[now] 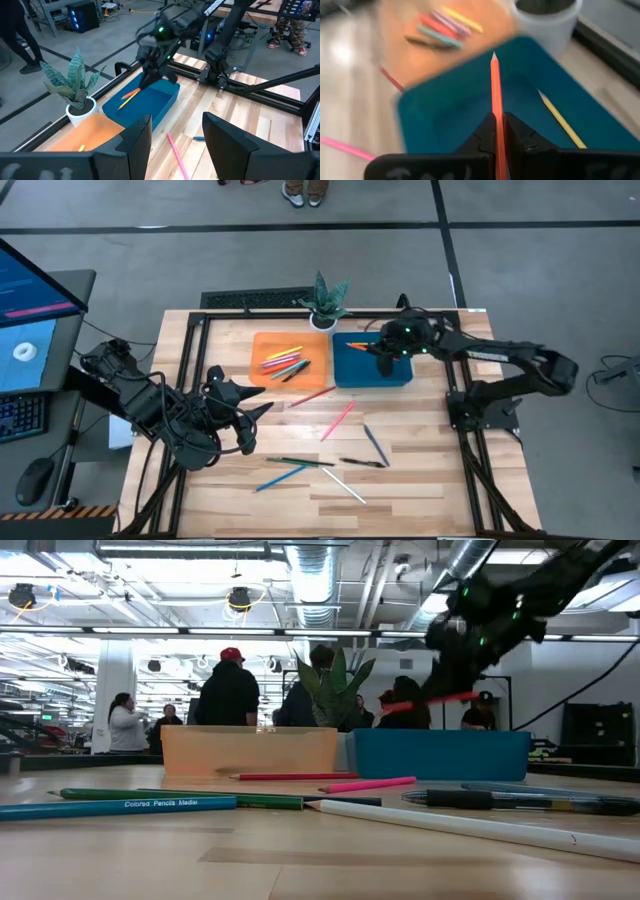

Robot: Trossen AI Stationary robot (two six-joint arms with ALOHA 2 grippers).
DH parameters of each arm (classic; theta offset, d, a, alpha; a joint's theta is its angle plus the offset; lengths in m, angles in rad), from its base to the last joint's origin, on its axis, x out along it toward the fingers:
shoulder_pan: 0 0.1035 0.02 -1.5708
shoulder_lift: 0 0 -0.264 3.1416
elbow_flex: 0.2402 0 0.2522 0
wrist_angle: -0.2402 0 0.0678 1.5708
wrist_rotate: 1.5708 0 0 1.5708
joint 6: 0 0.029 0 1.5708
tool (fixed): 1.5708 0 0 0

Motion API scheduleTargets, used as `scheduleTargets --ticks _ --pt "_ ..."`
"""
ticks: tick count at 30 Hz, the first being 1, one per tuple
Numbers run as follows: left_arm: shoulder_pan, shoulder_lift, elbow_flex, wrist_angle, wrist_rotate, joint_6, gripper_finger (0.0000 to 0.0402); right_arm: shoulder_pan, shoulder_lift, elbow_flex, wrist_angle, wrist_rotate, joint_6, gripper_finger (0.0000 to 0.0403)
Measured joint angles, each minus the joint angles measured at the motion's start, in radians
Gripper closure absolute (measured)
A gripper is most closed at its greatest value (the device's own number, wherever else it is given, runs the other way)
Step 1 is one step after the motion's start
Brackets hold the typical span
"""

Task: Sort pens & pencils
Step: Put the orange pencil into the blue bin

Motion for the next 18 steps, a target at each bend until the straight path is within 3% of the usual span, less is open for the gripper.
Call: scheduleTargets --ticks 10,18 --pt "0.000 0.000 0.000 -0.002 -0.027 0.004 0.0235 -0.045 0.270 0.000 0.113 0.001 -0.063 0.0369" --pt "0.000 0.000 0.000 -0.002 -0.027 -0.005 0.0235 -0.045 0.347 0.017 0.110 0.053 -0.061 0.0356"
